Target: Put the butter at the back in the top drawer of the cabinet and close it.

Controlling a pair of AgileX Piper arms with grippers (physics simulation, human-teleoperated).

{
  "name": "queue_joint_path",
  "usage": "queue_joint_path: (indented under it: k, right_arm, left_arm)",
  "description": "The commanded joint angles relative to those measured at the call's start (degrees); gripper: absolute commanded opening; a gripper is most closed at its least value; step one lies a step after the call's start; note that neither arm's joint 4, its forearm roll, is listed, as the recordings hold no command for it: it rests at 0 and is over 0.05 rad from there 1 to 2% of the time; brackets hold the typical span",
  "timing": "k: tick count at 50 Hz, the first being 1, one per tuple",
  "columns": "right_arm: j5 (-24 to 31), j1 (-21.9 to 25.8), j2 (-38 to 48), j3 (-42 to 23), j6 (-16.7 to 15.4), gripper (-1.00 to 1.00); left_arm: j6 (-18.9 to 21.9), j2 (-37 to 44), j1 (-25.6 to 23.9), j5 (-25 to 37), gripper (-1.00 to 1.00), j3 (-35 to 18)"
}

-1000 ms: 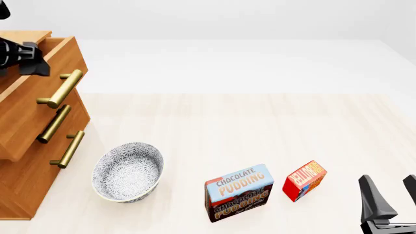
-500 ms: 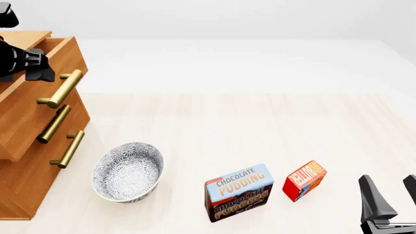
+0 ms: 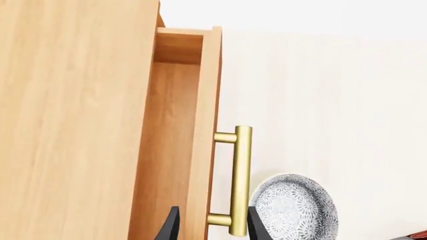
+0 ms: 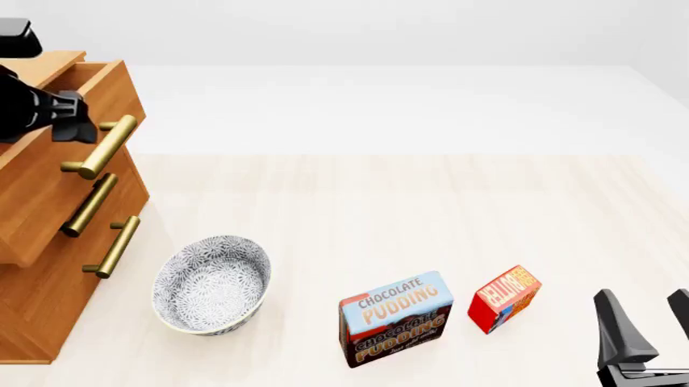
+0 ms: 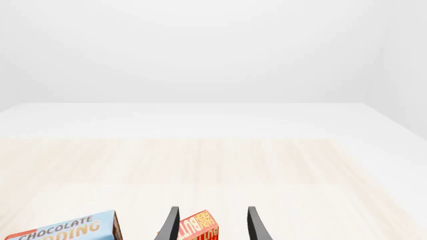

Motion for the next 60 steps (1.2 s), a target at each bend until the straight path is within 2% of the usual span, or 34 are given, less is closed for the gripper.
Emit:
queue_joint_path:
  k: [1,48,60]
  right_arm:
    - [0.0,0.0,0.0,0.0,0.0,1.0]
    - [0.0,0.0,0.0,0.0,0.0,1.0]
    - [0.0,0.0,0.0,0.0,0.0,1.0]
  left_arm:
    - [-0.09,0.48,0.12,-0.73,1.0,0.84]
    - [0.45,1.13,0.02,-2.86,1.0,4.24]
    - [1.67,0.35,-0.83,-4.22,1.0,6.98]
